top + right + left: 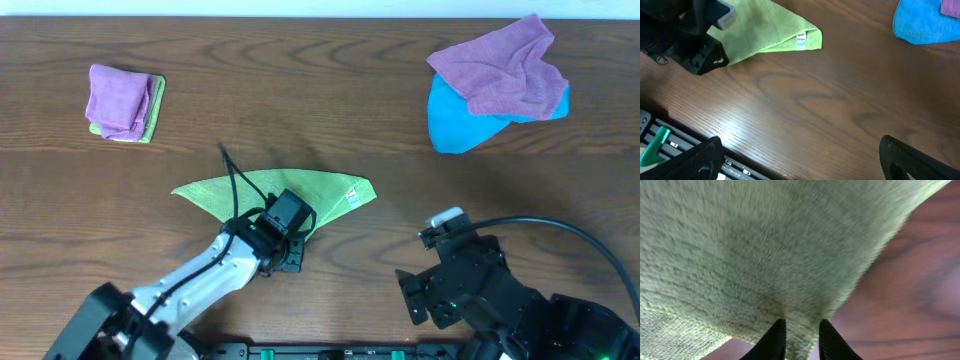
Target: Fold the cloth
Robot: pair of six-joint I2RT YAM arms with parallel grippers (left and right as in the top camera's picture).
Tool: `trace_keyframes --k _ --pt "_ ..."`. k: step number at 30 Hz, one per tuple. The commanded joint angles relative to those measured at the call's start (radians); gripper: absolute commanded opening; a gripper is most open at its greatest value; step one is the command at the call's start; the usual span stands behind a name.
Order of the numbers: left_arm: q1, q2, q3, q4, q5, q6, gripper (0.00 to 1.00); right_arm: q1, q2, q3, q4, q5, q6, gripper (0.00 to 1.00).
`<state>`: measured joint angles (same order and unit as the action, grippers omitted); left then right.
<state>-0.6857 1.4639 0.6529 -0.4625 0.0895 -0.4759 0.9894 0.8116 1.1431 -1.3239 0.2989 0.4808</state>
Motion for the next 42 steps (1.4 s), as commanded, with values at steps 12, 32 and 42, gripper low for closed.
trace_keyframes --k 12,32,42 --pt "-0.003 0.055 -0.013 -0.004 -0.012 -0.027 0.06 -0.01 0.0 -0.005 -0.002 0.0 -0.015 0.99" --pt "0.12 -0.031 0.234 -0.123 -0.228 0.093 0.06 -0.01 0.002 -0.01 0.005 -0.001 -0.015 0.99" --pt "0.245 -0.031 0.253 -0.184 0.061 0.119 0.06 -0.01 0.037 -0.031 0.013 0.0 -0.015 0.99"
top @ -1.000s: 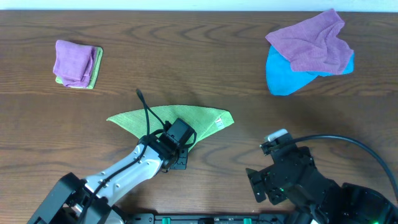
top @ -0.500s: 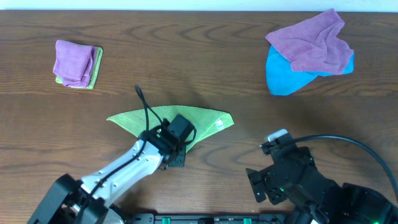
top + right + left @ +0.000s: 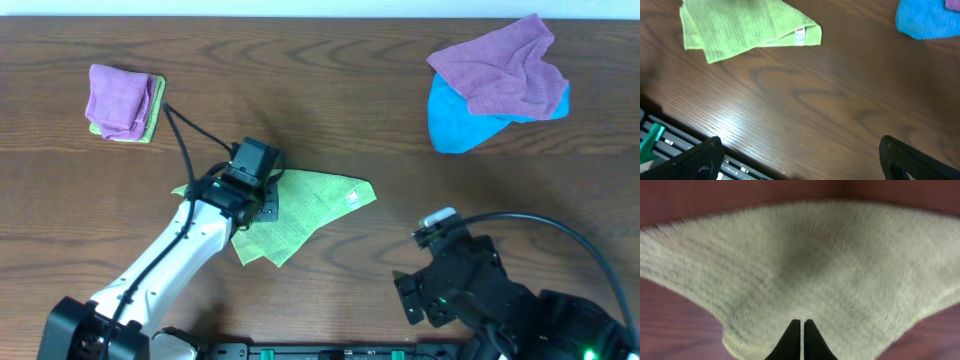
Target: Fold the cloth
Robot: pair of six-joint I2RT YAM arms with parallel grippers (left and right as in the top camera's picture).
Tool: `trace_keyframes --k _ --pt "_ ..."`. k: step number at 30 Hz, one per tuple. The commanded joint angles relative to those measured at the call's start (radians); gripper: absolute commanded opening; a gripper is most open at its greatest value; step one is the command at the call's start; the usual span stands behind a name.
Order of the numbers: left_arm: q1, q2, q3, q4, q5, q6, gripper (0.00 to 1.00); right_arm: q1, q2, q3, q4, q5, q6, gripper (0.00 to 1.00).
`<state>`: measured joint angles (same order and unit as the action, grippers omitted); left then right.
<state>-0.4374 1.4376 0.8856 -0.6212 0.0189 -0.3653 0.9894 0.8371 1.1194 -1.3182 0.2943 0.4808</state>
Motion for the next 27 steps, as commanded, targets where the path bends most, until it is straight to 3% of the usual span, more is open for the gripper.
trace_keyframes --k 1,2,3,13,17,21,27 --pt "-0.013 -0.005 0.02 -0.043 0.161 0.003 0.14 -0.01 0.015 -0.007 0.011 0.004 -0.015 0.99" --pt "-0.029 -0.005 0.019 -0.064 0.168 -0.002 0.25 -0.01 0.019 -0.007 0.017 0.004 -0.015 0.99" --pt "-0.046 -0.005 0.018 -0.083 0.164 -0.004 0.29 -0.01 0.024 -0.007 0.023 0.004 -0.015 0.99" --pt "-0.263 -0.003 -0.079 -0.115 -0.009 -0.115 0.29 -0.01 0.032 -0.007 0.034 -0.003 -0.018 0.99" --pt "-0.27 -0.003 -0.141 -0.087 -0.016 -0.196 0.33 -0.01 0.032 -0.007 0.035 -0.013 -0.026 0.99" --pt "-0.27 -0.003 -0.172 -0.028 0.006 -0.201 0.4 -0.01 0.032 -0.007 0.035 -0.014 -0.026 0.99" --pt "-0.27 0.0 -0.229 0.06 0.046 -0.224 0.4 -0.01 0.032 -0.007 0.035 -0.014 -0.026 0.99"
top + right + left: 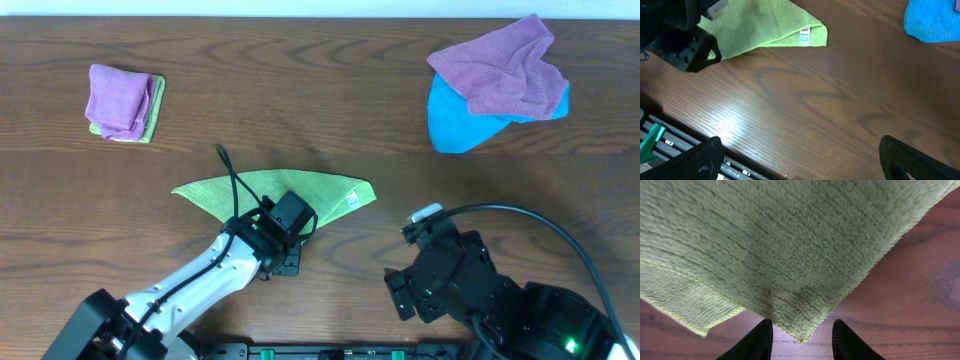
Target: Fold the cloth
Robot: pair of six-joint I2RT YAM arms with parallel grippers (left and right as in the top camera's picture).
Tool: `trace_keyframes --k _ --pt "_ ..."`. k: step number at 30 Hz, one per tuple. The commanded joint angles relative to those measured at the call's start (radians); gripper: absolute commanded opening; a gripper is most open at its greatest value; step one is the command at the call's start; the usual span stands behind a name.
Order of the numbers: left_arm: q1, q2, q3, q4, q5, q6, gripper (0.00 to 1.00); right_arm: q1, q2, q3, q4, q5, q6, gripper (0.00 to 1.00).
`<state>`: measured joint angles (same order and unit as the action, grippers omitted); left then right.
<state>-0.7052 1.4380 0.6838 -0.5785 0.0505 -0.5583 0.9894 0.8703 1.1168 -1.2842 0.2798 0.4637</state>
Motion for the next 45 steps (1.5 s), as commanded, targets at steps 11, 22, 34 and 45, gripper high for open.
trace_keyframes --k 11,22,34,45 --pt "-0.002 0.008 -0.067 0.092 0.021 -0.06 0.34 -0.01 -0.002 -0.005 0.003 0.0 -0.009 0.99" --pt "-0.002 0.17 -0.067 0.16 0.081 -0.074 0.11 -0.01 -0.002 -0.005 0.002 0.0 -0.009 0.99" --pt "-0.002 0.133 -0.047 0.122 0.081 -0.097 0.05 -0.01 -0.002 -0.005 0.002 0.0 -0.009 0.99" --pt "-0.002 -0.078 -0.005 0.054 0.021 -0.097 0.06 -0.01 -0.002 -0.005 0.002 -0.013 -0.009 0.99"
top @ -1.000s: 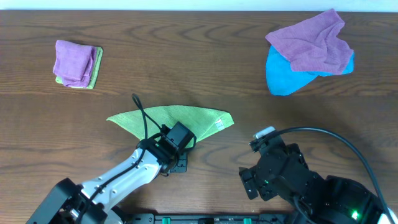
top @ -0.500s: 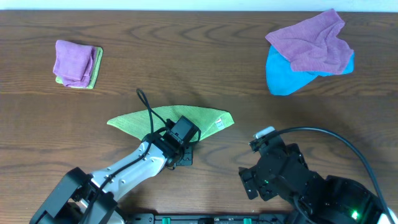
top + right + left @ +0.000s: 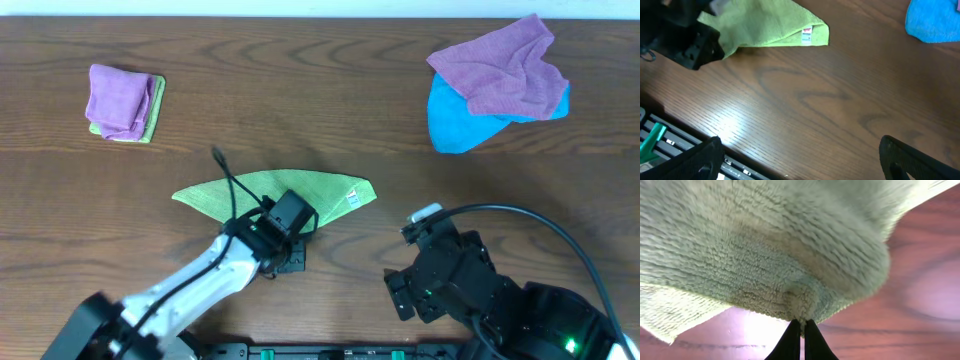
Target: Fold the cloth
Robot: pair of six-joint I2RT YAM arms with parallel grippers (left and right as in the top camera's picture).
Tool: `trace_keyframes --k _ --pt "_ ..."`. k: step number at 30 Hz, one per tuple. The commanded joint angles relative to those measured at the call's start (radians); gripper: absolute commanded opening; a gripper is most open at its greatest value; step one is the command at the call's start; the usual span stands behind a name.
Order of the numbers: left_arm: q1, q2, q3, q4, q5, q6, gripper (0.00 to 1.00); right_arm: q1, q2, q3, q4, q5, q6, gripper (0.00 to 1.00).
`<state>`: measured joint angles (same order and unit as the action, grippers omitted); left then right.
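The green cloth lies on the table as a flat triangle with a white tag at its right corner; the right wrist view shows the cloth at upper left. My left gripper is shut on the cloth's near corner, the fabric bunched above the fingertips and lifted a little off the wood. From above, the left gripper sits at the cloth's front point. My right gripper stands open above bare wood at the front right, well clear of the cloth.
A folded purple-on-green stack lies at the far left. A crumpled purple cloth rests on a blue cloth at the far right. The table's front edge and a rail run just below the arms.
My left gripper, open around the cloth's near corner before, has shut on it and the corner now bunches up off the table. The right arm has not moved.
First my left gripper held the near corner at the front. Then it was at the cloth's far left edge, shut, with the cloth laid differently. Afterwards it stood open at the front point of the triangle, and now it pinches that corner.
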<state>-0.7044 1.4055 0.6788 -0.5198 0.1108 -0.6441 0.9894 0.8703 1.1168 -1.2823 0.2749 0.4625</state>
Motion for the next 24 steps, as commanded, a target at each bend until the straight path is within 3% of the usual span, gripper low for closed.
trace_keyframes --k 1,10,24 --pt "-0.003 -0.056 0.0 -0.004 -0.046 -0.012 0.06 -0.01 -0.002 -0.005 0.0 -0.013 -0.008 0.99" --pt "0.077 -0.079 0.017 0.056 -0.159 -0.002 0.06 -0.01 0.0 -0.008 0.008 -0.017 -0.008 0.99" --pt "0.407 -0.045 0.153 0.233 -0.07 0.242 0.05 -0.01 0.078 -0.02 0.048 -0.009 -0.016 0.99"
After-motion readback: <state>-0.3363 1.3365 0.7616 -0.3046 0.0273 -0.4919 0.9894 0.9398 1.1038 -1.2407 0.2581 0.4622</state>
